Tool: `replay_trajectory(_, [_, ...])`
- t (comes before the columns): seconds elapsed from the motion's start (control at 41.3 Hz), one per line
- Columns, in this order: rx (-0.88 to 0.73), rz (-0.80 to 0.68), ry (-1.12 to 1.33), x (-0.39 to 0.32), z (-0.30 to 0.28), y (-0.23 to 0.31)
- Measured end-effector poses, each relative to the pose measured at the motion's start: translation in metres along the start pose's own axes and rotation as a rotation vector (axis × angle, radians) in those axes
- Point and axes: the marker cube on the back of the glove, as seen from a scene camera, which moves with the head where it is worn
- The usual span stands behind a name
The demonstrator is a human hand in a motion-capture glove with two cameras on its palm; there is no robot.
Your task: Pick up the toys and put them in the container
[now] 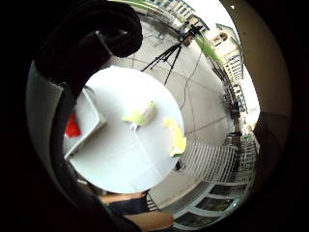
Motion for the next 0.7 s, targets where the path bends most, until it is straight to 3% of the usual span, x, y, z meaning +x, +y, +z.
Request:
replay_trajectory(0.315, [-0.118, 0.091, 0.044, 0.120, 0.079, -0.016])
replay_trajectory(0.702, [-0.233, 0.128, 0.011, 0.171, 0.204, -0.012])
